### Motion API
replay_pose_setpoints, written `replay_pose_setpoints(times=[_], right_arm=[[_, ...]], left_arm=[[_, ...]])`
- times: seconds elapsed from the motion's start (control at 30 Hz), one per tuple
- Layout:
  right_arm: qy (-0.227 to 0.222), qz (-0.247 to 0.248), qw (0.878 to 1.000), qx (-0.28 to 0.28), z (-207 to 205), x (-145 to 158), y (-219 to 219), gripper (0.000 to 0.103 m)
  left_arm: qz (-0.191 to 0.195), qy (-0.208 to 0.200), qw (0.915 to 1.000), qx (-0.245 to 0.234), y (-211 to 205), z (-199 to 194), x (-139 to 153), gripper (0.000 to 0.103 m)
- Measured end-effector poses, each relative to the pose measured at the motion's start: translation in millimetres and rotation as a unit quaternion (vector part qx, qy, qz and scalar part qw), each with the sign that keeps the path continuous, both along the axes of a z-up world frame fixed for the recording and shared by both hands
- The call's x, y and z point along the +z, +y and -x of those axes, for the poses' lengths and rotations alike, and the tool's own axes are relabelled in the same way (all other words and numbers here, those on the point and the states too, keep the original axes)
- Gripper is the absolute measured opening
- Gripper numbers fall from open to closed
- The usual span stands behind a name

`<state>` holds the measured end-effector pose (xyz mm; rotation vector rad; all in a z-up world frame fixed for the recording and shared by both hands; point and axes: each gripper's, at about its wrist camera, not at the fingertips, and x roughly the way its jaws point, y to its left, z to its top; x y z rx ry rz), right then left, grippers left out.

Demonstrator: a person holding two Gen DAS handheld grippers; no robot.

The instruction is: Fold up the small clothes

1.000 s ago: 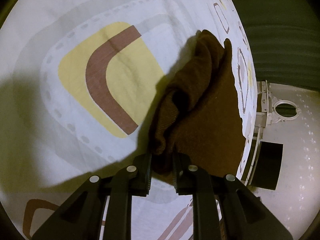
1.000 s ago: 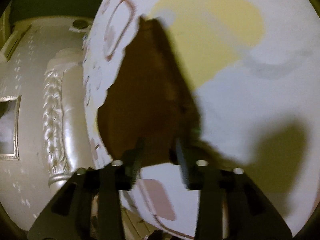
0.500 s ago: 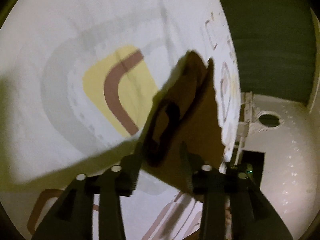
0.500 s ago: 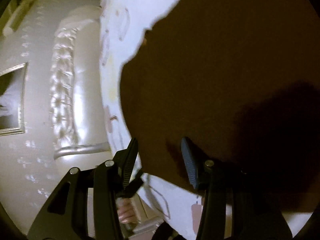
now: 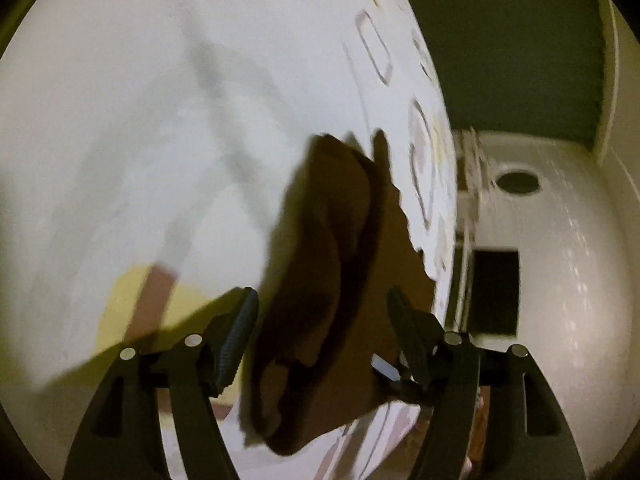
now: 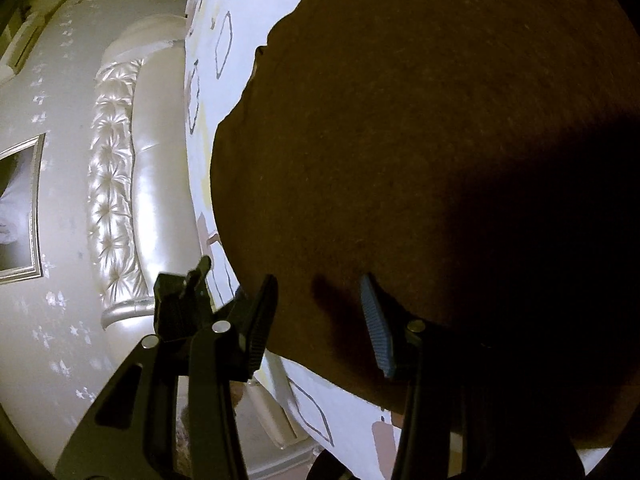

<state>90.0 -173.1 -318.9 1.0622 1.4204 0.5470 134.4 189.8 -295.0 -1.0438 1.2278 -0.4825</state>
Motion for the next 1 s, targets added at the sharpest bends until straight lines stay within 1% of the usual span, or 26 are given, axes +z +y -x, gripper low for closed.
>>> replay_pose_setpoints(times=[0.07, 0.1, 0.17, 0.3, 0.43, 0.5, 0.57, 0.6, 0.67, 0.73, 0.83, 1.0], right_arm=[[-0.001, -0.005, 1.000, -0.005, 1, -2, -1, 0.043], [-0.001, -0.007, 1.000, -0.007, 2, -2, -2, 0.043], [-0.003, -0.011, 1.000, -0.010, 3, -3, -3, 0.043], [-0.006, -0.015, 1.000, -0.013, 6, -6, -6, 0.043], [-0.007, -0.016, 1.000, -0.015, 6, -6, -7, 0.043], [-0.007, -0.018, 1.000, -0.015, 7, -7, -8, 0.043], [-0.006, -0.021, 1.000, -0.016, 6, -8, -8, 0.043], [-0.005, -0.021, 1.000, -0.016, 6, -8, -8, 0.043], [-0.004, -0.022, 1.000, -0.016, 6, -8, -9, 0.043], [-0.003, -0.023, 1.000, -0.018, 7, -8, -10, 0.043], [-0.002, -0.026, 0.999, -0.019, 7, -9, -10, 0.043], [0.003, -0.041, 0.999, -0.025, 8, -10, -13, 0.043]], left_arm=[[0.007, 0.005, 0.9995, -0.030, -6, -8, -4, 0.067], [0.004, 0.006, 0.9988, -0.049, -10, -12, -5, 0.067], [0.000, 0.002, 0.9977, -0.068, -15, -16, -6, 0.067], [0.012, 0.001, 0.9972, -0.074, -23, -25, -8, 0.071], [-0.011, -0.010, 0.9954, -0.095, -37, -32, -4, 0.071], [-0.036, -0.009, 0.9931, -0.111, -46, -33, -2, 0.060], [-0.061, 0.004, 0.9901, -0.126, -54, -35, -4, 0.023], [-0.074, 0.012, 0.9882, -0.134, -59, -34, -4, 0.018], [-0.089, 0.009, 0.9865, -0.138, -64, -33, 1, 0.015], [-0.106, 0.005, 0.9849, -0.137, -68, -33, 10, 0.014], [-0.114, -0.004, 0.9847, -0.132, -74, -32, 26, 0.013], [-0.121, -0.007, 0.9854, -0.119, -83, -31, 51, 0.013]])
